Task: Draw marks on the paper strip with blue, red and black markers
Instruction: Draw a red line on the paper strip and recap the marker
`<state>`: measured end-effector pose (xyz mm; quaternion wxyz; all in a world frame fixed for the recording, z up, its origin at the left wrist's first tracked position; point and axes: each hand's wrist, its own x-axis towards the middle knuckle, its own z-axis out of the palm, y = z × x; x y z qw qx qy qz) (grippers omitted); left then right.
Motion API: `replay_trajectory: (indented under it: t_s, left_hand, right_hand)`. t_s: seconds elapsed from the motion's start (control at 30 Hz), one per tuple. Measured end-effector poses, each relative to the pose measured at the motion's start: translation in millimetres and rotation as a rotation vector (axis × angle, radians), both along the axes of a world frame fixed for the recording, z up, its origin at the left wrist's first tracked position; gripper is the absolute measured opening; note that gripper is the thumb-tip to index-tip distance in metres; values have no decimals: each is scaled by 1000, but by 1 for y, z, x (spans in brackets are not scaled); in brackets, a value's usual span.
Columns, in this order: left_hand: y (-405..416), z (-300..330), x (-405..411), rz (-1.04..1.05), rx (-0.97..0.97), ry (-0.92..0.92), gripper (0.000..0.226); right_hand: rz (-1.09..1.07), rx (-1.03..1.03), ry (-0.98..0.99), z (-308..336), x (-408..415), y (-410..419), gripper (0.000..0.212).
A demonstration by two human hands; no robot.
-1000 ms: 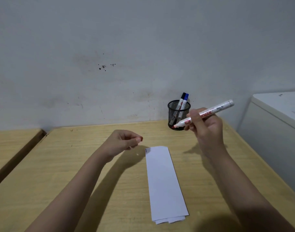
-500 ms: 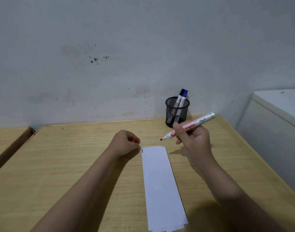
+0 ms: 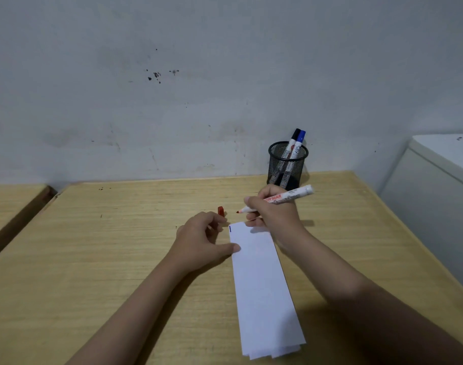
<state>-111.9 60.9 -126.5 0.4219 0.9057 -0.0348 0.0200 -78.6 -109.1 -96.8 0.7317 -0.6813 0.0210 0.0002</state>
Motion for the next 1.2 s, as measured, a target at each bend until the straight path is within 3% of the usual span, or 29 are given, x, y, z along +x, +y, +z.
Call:
replay_trajectory:
  t_s: [0.07,0.57,1.2]
  left_hand:
    - [0,-3,1,-18,119,-42,54]
    - [8,-14,7,-119,247,-123,62]
    - [8,-9,6,-165,443,-199,60]
  right_hand:
    - [-4,-21,35,-10,6,6,27]
    - [-42,-179,-93,-37,9,10,31]
    - [-30,-265,-49,-39,15,11,22]
